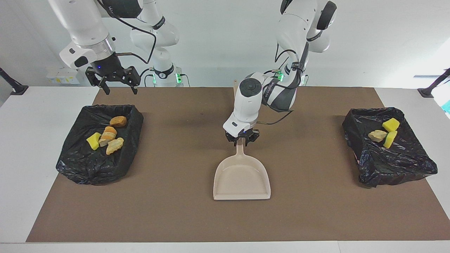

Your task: Sweep and dump trash in bin

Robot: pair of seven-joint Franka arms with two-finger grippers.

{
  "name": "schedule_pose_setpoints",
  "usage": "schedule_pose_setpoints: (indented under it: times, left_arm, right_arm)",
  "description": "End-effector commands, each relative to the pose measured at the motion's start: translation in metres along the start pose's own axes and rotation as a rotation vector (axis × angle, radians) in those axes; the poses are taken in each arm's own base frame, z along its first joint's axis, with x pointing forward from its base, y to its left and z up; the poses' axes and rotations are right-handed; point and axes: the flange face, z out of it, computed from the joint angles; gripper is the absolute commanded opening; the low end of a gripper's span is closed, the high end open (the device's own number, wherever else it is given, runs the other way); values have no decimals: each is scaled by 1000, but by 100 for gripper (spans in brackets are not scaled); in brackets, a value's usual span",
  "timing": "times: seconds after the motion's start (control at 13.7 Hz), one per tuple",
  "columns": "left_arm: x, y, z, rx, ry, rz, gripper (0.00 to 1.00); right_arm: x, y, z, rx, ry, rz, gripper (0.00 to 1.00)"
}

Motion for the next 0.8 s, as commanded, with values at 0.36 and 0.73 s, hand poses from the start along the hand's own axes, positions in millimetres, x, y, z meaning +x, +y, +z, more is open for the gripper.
schedule_pose_setpoints:
  times: [0.36, 0.73]
  left_arm:
    - [3, -81, -61, 30, 28, -93, 100]
    - [-36, -197, -120, 56, 63, 9, 100]
  right_arm:
    - [-5, 2, 1, 19, 15, 14, 100]
    - [-6, 2, 0, 19, 16, 14, 100]
